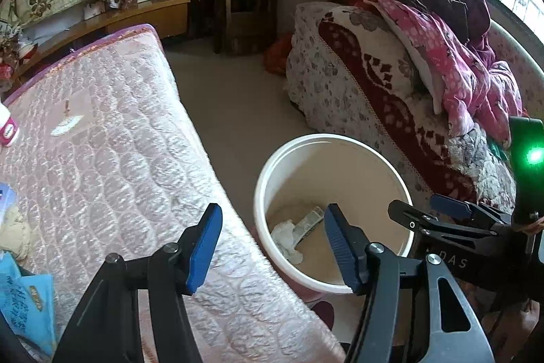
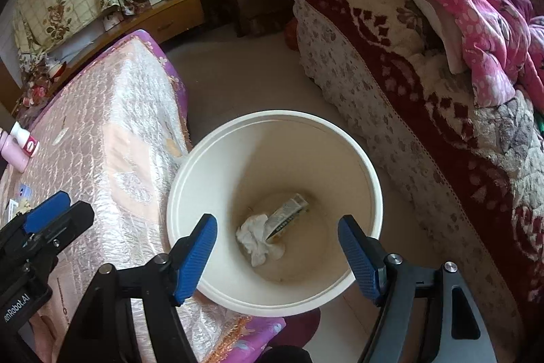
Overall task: Collect trash
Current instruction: 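Move both open tools back to the trash pile on the bed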
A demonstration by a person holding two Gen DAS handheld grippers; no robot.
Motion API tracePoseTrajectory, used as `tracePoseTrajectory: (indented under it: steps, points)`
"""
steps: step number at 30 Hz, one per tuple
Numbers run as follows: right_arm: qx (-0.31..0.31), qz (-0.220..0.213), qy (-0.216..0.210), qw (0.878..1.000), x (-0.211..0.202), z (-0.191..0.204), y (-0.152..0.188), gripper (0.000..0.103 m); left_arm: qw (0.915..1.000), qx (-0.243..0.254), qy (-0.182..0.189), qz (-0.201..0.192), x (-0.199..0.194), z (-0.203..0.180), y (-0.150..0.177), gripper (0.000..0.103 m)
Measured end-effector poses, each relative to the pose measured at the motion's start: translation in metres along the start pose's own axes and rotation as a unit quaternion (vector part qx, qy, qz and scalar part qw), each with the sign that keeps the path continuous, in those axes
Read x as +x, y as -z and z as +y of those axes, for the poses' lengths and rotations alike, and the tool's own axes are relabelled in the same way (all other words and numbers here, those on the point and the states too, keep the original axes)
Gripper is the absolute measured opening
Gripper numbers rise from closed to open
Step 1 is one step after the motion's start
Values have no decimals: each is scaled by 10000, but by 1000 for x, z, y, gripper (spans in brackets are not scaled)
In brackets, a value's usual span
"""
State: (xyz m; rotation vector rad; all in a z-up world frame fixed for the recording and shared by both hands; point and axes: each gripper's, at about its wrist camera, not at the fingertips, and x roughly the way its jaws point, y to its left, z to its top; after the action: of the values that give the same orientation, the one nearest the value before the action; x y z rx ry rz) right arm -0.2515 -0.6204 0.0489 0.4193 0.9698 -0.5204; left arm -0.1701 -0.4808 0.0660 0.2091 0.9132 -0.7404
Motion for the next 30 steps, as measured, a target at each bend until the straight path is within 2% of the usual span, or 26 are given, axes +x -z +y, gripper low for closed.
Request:
tracePoseTrajectory:
  steps: [16, 24, 30]
  points:
    - [-375, -453, 39, 9983, -38, 46, 12, 77, 9980, -141, -430, -449, -60, 35, 10, 63]
    - [-612, -567, -103, 9965, -57, 78, 20, 77, 9963, -363, -518, -578, -95, 64, 25, 66]
    - [-759, -548, -373, 9949, -65, 104, 27, 77, 9945, -572, -661, -580, -120, 95, 40, 68]
